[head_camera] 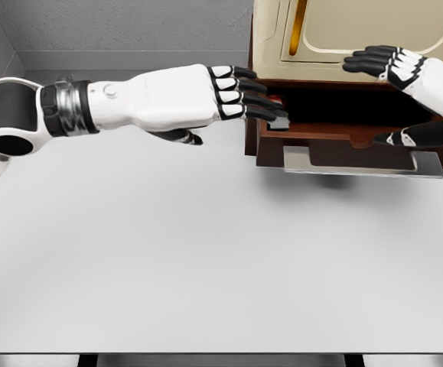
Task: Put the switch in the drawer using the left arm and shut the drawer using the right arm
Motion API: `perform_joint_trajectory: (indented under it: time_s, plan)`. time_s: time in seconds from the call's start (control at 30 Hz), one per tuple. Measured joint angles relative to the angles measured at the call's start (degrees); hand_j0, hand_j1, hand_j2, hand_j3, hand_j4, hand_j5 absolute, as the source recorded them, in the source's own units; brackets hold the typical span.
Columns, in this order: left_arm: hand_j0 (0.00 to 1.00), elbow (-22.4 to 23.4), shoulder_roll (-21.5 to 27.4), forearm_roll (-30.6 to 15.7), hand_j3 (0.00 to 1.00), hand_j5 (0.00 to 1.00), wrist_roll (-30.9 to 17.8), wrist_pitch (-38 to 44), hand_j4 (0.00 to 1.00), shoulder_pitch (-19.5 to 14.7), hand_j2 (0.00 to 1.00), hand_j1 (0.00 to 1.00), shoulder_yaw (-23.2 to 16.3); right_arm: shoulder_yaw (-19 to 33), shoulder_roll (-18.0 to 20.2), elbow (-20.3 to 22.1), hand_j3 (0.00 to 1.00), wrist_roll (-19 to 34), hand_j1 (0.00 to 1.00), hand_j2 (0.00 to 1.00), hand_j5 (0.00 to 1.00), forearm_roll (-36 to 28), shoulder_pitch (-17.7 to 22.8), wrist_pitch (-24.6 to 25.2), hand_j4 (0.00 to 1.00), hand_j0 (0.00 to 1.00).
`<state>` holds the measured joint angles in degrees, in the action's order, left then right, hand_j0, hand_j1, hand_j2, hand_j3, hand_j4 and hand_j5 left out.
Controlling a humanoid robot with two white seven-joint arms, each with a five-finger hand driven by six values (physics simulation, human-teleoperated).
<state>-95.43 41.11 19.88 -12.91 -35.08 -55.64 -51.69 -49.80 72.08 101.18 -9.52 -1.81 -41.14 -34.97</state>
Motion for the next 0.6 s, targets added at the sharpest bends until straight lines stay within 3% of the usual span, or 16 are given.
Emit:
perform_joint_trajectory:
  time_s: [0.1, 0.13, 0.17, 0.23, 0.33, 0.4, 0.6]
  plan:
    - [1.00, -0.1, 4.5, -1.2, 1.00, 1.00, 0.0, 0.0, 1.00, 1.7, 1.00, 1.00, 1.5, 1.3, 0.4, 0.0, 1.00, 0.4, 1.00, 1.00, 1.00, -0.2, 0.0, 0.0, 1.00, 1.00]
    - [1.00, 0.0, 5.9, -1.6, 1.00, 1.00, 0.0, 0.0, 1.00, 2.3, 1.00, 1.00, 1.8, 1.6, 0.7, 0.0, 0.96, 0.5, 0.96, 0.96, 0.96, -0.2, 0.0, 0.0, 0.96, 0.96]
    - [1.00, 0.2, 7.4, -1.8, 1.00, 1.00, 0.0, 0.0, 1.00, 2.6, 1.00, 1.00, 2.0, 1.9, 0.8, 0.0, 0.80, 0.5, 0.80, 0.80, 0.80, -0.1, 0.0, 0.0, 0.80, 0.80]
    - [1.00, 0.4, 10.9, -2.1, 1.00, 1.00, 0.0, 0.0, 1.00, 3.5, 1.00, 1.00, 2.4, 2.7, 0.6, 0.0, 0.64, 0.7, 0.64, 0.64, 0.64, 0.5, 0.0, 0.0, 0.64, 0.64]
    - [1.00, 1.0, 16.4, -2.3, 1.00, 1.00, 0.0, 0.0, 1.00, 9.6, 1.00, 1.00, 5.0, 6.5, -0.9, 0.1, 0.53, 0.8, 0.53, 0.53, 0.53, 3.6, 0.4, 0.0, 0.53, 0.53]
    - [1.00, 1.3, 19.7, -2.5, 1.00, 1.00, 0.0, 0.0, 1.00, 11.9, 1.00, 1.00, 7.4, 8.9, -2.3, 0.1, 0.53, 0.8, 0.53, 0.53, 0.53, 6.0, 0.4, 0.0, 0.53, 0.53]
    - [1.00, 1.7, 23.5, -3.5, 1.00, 1.00, 0.0, 0.0, 1.00, 12.0, 1.00, 1.00, 10.3, 11.1, -8.9, 0.1, 0.53, 5.9, 0.53, 0.53, 0.53, 10.0, 1.8, 0.0, 0.53, 0.53]
